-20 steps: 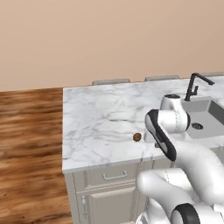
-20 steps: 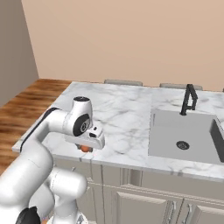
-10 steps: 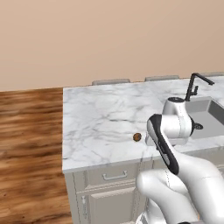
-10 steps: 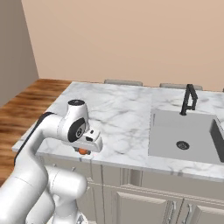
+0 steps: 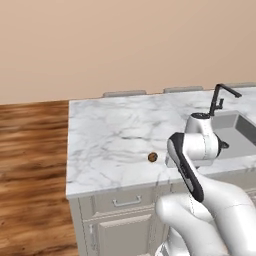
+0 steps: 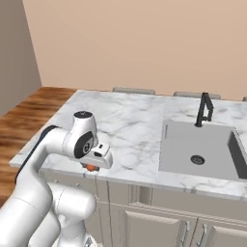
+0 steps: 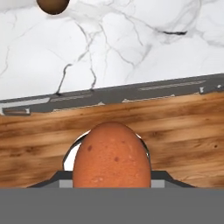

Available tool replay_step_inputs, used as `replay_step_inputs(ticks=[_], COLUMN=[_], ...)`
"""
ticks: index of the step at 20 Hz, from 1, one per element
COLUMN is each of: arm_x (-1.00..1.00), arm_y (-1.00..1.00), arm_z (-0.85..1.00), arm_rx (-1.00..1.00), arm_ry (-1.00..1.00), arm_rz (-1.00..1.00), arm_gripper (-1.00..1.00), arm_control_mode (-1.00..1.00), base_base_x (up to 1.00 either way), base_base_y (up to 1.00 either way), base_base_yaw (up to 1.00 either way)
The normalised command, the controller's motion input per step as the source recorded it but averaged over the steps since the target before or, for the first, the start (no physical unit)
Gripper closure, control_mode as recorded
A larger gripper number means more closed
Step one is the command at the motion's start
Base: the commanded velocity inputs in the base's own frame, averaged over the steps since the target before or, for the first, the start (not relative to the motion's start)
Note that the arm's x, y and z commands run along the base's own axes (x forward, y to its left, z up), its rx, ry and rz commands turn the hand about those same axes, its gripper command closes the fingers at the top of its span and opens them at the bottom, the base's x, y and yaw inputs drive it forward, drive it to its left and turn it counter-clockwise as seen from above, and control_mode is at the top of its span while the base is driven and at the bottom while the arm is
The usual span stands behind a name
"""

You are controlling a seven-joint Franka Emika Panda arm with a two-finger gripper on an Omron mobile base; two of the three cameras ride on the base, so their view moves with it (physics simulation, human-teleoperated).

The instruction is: Gather the eggs and milk located in the vicinity of the sink area and place them right next to the bowl.

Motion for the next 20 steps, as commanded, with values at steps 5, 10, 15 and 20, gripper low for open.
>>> replay_step_inputs(ticks=[5, 10, 15, 20], arm_x=[0.0, 0.0, 0.0, 0.0], arm_y=[0.0, 0.0, 0.0, 0.0], arm_z=[0.0, 0.0, 0.0, 0.0], arm_rx=[0.0, 0.0, 0.0, 0.0], arm_ry=[0.0, 0.0, 0.0, 0.0], arm_rz=[0.0, 0.0, 0.0, 0.0], arm_gripper=[1.0, 1.0, 1.0, 1.0], arm_control_mode=[1.0, 1.0, 1.0, 1.0], base_base_x=[0.09, 0.0, 0.02, 0.09], base_base_y=[-0.86, -0.99, -1.0, -1.0], base_base_yaw=[0.02, 0.01, 0.01, 0.02])
